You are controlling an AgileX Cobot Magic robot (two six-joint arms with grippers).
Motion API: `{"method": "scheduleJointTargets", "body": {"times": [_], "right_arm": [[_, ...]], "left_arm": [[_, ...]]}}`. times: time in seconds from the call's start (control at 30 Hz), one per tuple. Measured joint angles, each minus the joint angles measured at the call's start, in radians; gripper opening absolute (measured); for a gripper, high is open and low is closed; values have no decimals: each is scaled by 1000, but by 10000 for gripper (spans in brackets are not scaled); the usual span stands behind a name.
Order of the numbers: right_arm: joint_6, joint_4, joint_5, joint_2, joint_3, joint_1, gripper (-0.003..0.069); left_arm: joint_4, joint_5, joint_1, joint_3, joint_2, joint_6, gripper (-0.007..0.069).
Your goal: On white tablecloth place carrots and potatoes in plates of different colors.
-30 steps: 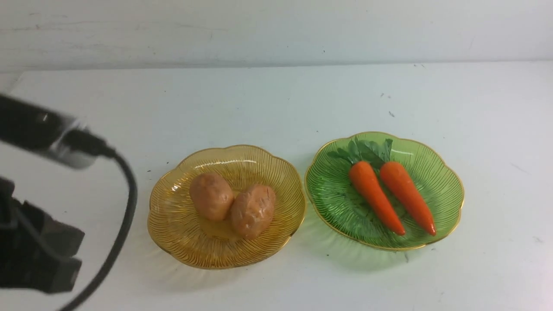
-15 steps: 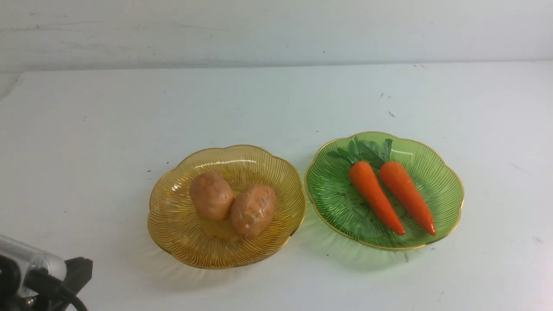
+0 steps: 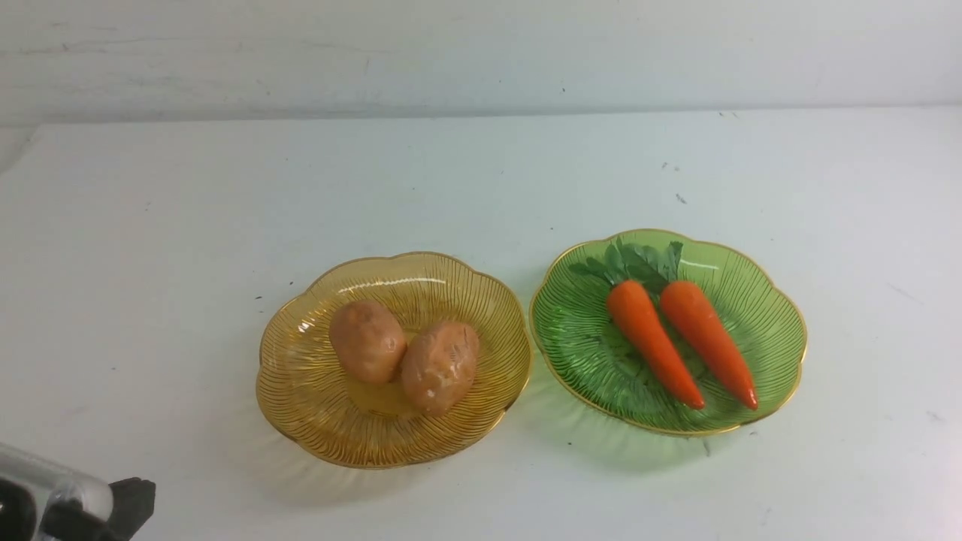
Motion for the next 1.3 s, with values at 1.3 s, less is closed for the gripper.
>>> {"method": "scheduleJointTargets", "body": {"times": [1.3], "right_arm": [[0,0,-1,0,1,-2,-15]], "left_arm": [[26,-32,214,203,-220,2,-3]]}}
